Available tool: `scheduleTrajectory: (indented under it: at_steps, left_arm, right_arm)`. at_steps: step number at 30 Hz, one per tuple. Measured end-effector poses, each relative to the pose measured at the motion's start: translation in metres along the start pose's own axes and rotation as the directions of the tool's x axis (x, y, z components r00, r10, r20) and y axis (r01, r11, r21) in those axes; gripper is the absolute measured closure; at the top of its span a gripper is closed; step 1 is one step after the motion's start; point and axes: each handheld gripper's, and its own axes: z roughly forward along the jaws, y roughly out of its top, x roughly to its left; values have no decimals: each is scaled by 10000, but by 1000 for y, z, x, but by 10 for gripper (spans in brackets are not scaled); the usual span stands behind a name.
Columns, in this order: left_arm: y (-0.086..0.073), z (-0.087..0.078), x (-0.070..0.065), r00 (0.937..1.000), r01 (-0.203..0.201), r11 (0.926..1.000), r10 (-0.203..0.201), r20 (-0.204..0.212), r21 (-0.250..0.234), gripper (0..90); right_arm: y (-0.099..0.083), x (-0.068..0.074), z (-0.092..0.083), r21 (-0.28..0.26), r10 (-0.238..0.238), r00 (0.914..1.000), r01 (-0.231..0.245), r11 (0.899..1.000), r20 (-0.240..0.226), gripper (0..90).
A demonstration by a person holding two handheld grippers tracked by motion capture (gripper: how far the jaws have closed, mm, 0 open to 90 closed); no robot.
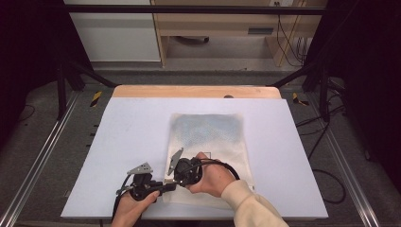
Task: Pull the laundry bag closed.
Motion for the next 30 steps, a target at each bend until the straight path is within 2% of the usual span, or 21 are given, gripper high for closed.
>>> scheduleTrajectory:
  at_steps: [11, 16, 24, 29, 30]
  left_arm:
    - [0, 0, -1, 10000, 68, 10000, -68, 70, -5, 842]
    - [0, 0, 0, 10000, 47, 10000, -47, 20, 9, 843]
    - [-1, 0, 1, 10000, 64, 10000, -64, -12, -10, 843]
    - [-1, 0, 1, 10000, 62, 10000, -62, -28, -60, 843]
    - [-1, 0, 1, 10000, 54, 10000, -54, -20, -60, 843]
  right_arm:
    - [-7, -1, -2, 61, 65, 10000, -65, 10000, 24, 823]
    - [-14, -3, -4, 212, 234, 9997, -237, 9995, 121, 822]
    - [-22, -4, -8, 216, 324, 9992, -329, 9992, 242, 822]
    - [-29, -4, -13, 183, 562, 9980, -568, 9982, 289, 822]
    - [-30, -5, -14, 180, 449, 9986, -454, 9988, 286, 823]
